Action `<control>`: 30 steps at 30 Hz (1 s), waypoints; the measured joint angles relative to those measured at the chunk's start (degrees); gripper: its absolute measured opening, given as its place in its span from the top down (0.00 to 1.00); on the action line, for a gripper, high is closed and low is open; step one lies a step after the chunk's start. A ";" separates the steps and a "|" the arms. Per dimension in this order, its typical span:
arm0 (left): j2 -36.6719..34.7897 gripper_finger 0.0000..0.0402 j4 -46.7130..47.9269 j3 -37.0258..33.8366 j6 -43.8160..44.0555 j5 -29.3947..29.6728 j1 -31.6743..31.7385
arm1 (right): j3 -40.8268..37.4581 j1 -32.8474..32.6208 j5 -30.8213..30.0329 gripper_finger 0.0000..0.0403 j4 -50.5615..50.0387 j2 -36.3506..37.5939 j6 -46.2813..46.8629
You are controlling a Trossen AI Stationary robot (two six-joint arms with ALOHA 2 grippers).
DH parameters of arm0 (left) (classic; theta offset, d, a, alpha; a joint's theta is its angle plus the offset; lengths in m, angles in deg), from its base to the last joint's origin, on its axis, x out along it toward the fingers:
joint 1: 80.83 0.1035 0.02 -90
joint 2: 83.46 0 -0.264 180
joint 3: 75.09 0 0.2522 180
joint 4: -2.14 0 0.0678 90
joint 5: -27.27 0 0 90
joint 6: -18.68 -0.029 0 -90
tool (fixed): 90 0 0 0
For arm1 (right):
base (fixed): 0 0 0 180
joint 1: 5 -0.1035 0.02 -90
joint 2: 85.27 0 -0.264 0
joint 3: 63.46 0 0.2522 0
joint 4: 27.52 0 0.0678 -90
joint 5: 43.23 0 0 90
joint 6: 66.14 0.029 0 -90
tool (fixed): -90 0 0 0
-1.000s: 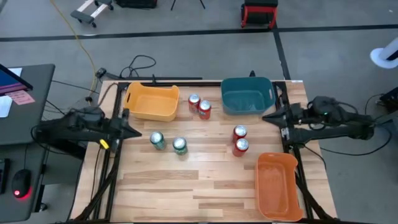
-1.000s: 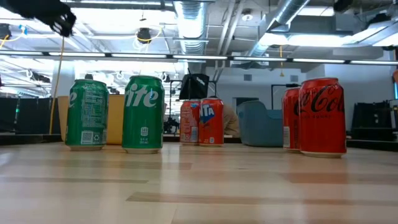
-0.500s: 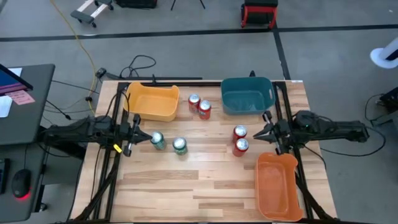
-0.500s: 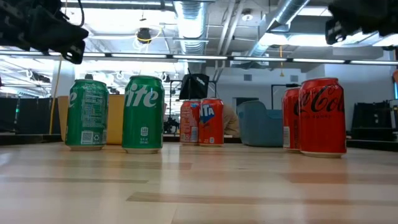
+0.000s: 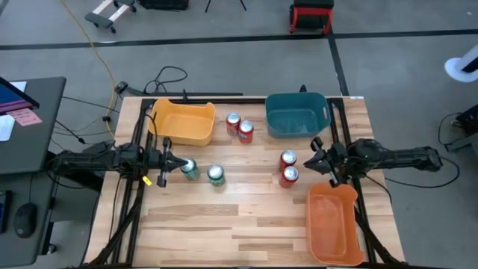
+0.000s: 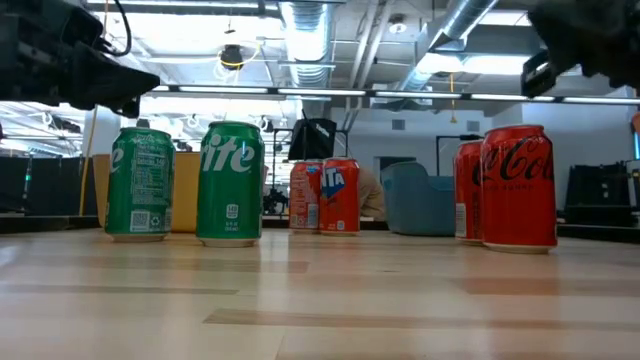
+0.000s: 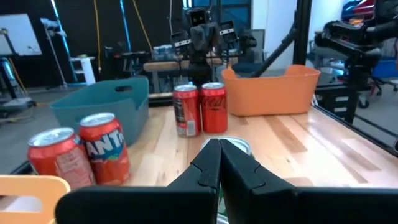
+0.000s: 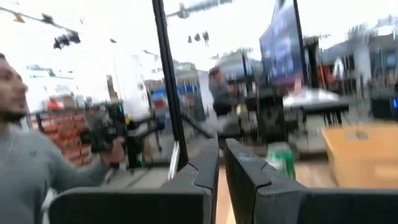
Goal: Sort soda cans
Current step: Put the top red-black soda can into the blue bin
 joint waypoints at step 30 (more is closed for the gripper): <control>0.15 1.00 -1.20 -0.02 11.68 9.88 0.04 | 1.93 19.79 -21.03 0.87 -3.41 -5.17 -5.73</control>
